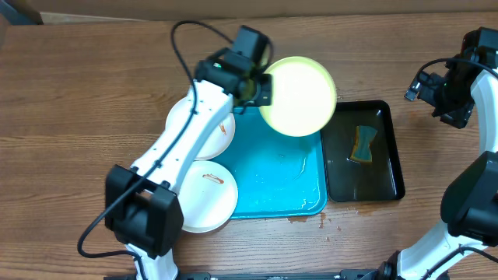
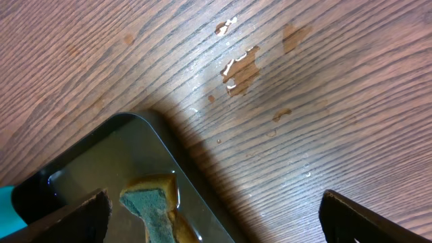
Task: Clean dirty plates on tray and stack at the side
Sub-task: 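Lift the yellow plate with the left gripper and carry it left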
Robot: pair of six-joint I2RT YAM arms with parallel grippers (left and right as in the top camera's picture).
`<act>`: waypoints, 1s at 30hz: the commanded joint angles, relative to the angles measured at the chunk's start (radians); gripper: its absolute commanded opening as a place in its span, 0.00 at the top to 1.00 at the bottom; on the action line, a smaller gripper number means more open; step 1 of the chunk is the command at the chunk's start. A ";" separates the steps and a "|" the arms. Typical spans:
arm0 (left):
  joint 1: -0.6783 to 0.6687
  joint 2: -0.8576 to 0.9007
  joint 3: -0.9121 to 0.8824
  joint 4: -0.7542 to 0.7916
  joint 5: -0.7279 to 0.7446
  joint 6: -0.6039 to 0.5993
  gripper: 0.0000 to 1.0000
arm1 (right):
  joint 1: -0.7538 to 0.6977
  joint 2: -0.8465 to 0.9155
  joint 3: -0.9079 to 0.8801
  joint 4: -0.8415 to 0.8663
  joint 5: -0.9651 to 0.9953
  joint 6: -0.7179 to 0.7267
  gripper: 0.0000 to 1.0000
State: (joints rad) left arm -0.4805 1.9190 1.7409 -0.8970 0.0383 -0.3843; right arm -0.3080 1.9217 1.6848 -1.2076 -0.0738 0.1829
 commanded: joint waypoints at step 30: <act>-0.714 -0.010 0.022 0.327 -1.331 0.360 0.96 | -0.004 -0.014 0.003 0.003 0.002 0.008 0.00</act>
State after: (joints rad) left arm -1.1854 1.9190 1.7420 -0.5926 -1.1843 -0.0845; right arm -0.3080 1.9217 1.6848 -1.2068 -0.0738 0.1837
